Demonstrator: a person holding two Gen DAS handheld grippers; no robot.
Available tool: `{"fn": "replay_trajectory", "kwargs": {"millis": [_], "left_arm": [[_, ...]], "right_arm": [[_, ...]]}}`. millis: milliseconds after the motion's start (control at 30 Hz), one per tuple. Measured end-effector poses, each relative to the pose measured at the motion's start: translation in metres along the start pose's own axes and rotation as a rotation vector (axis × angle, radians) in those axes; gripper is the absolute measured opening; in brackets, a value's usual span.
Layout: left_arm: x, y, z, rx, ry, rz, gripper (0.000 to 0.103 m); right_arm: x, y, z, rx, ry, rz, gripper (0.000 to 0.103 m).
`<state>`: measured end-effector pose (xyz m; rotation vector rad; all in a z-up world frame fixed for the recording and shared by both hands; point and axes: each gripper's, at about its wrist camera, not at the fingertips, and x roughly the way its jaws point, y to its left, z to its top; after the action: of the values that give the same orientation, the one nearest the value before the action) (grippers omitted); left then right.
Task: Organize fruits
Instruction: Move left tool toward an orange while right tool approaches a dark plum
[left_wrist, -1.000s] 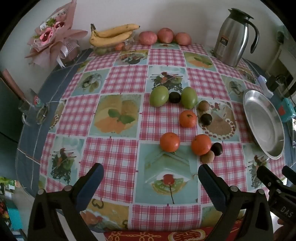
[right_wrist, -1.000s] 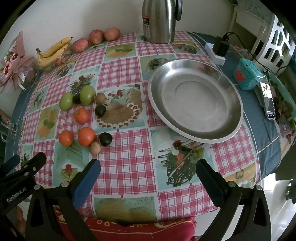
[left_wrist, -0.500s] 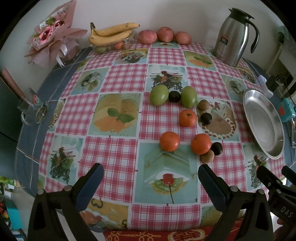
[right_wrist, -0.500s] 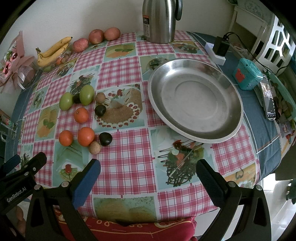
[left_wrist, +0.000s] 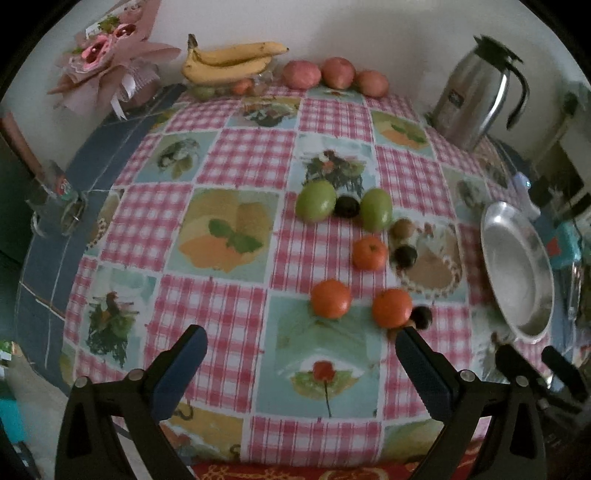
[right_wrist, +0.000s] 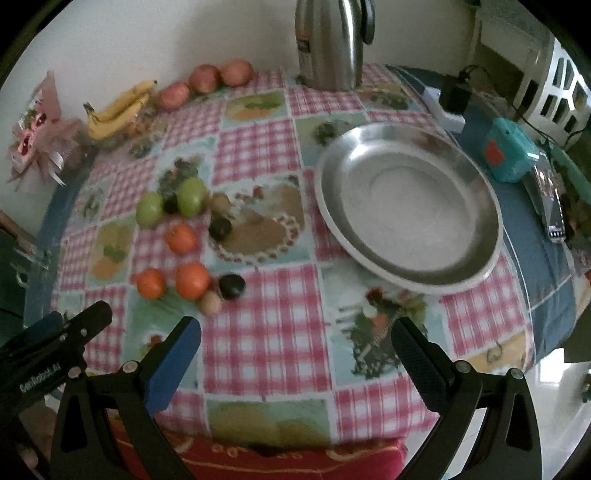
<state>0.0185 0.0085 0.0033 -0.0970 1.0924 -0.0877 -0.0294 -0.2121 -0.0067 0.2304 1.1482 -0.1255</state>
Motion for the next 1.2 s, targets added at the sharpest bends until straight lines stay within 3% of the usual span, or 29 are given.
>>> {"fn": "replay_trajectory", "kwargs": {"millis": [100,267,433,567,767,1067,1200], "left_arm": [[-0.008,0.004,0.015,-0.031,-0.036,-0.031,0.103],[-0.006,0.005,0.038,-0.066,0.002,-0.026,0.103],[0.006,0.001,0.054,-0.075,0.052,0.013,0.103],[0.012,0.003,0.062,-0.078,0.043,0.042,0.103],[0.033,0.009,0.060,-0.105,0.082,0.068,0.103],[0.078,0.010,0.037,-0.118,0.198,0.039,0.100],[0.080,0.009,0.033,-0.120,0.186,0.047,0.099]], "right_arm": [[0.000,0.006,0.009,0.003,-0.013,0.026,0.103],[0.005,0.012,0.027,-0.004,0.028,0.001,0.103],[0.008,0.019,0.041,-0.001,0.046,0.005,0.103],[0.017,0.027,0.051,-0.012,0.066,0.005,0.103],[0.037,0.040,0.055,-0.038,0.094,0.003,0.103],[0.076,0.043,0.042,-0.052,0.169,-0.026,0.103],[0.075,0.040,0.039,-0.041,0.159,-0.020,0.103]]}}
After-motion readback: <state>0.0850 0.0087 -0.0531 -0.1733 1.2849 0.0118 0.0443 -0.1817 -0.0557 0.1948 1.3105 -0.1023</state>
